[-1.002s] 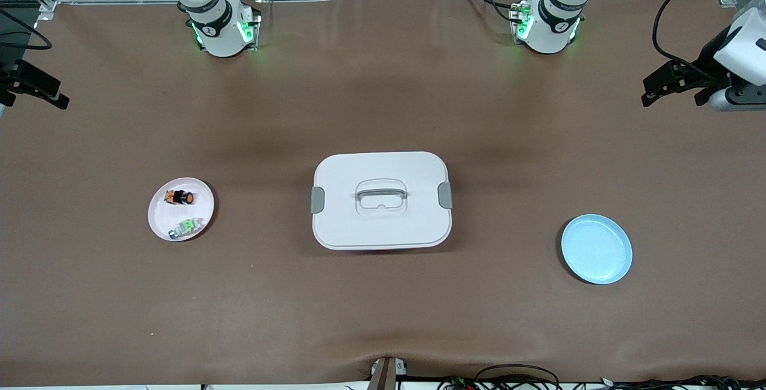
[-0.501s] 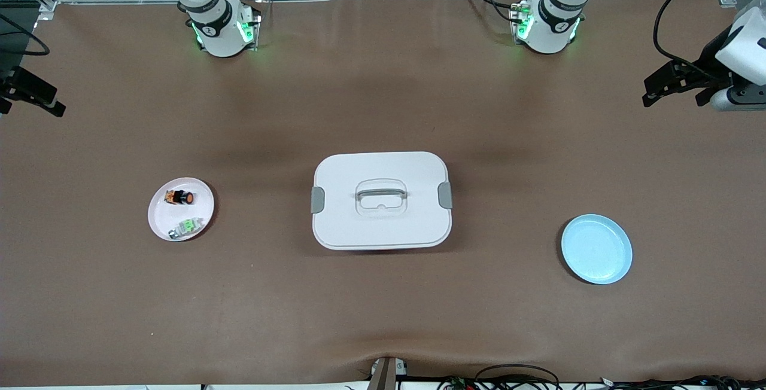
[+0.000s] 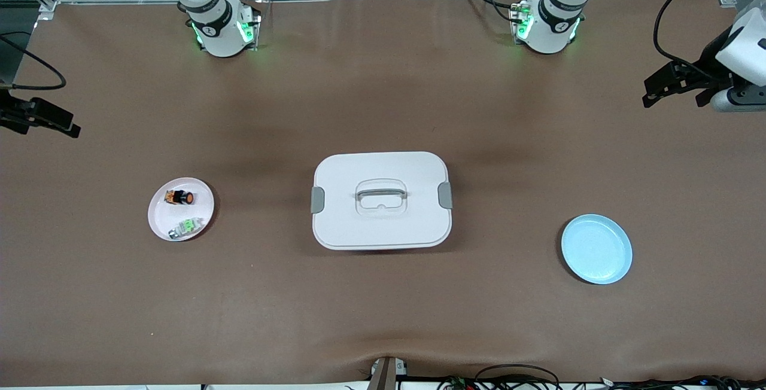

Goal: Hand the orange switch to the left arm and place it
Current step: 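Move the right gripper over the white plate toward the orange switch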

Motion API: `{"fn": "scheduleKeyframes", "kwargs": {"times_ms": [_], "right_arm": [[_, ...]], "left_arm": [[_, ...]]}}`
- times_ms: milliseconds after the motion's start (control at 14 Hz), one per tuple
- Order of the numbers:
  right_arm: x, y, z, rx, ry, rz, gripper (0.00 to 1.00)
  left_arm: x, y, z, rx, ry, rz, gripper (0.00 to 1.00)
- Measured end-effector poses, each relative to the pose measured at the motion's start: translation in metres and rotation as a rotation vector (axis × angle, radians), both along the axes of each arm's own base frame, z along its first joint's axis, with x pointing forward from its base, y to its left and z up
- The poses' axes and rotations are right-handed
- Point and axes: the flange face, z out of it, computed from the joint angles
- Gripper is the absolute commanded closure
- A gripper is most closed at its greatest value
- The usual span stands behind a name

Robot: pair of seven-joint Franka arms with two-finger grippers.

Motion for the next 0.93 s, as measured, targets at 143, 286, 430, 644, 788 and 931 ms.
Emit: {"fn": "scheduleKeyframes", "kwargs": {"times_ms": [143, 286, 430, 644, 788, 931], "right_arm": [[0.013, -0.001, -0.022, -0.001, 0.019, 0.000, 0.00], [0.021, -0.001, -0.034, -0.001, 0.026, 0.000, 0.00], [0.023, -0.002, -0.038, -0.001, 0.030, -0.001, 0.00], [0.026, -0.008, -0.052, 0.001, 0.061, -0.011, 0.00], [0.036, -0.013, -0.080, 0.002, 0.103, -0.015, 0.00], [0.048, -0.027, -0.110, 0.009, 0.121, 0.002, 0.00]], "left_arm": [[0.000, 0.000, 0.000, 0.000, 0.000, 0.000, 0.00], [0.000, 0.000, 0.000, 0.000, 0.000, 0.000, 0.00], [0.000, 0.000, 0.000, 0.000, 0.000, 0.000, 0.00], [0.000, 0.000, 0.000, 0.000, 0.000, 0.000, 0.00], [0.000, 0.000, 0.000, 0.000, 0.000, 0.001, 0.00], [0.001, 0.000, 0.000, 0.000, 0.000, 0.000, 0.00]]}}
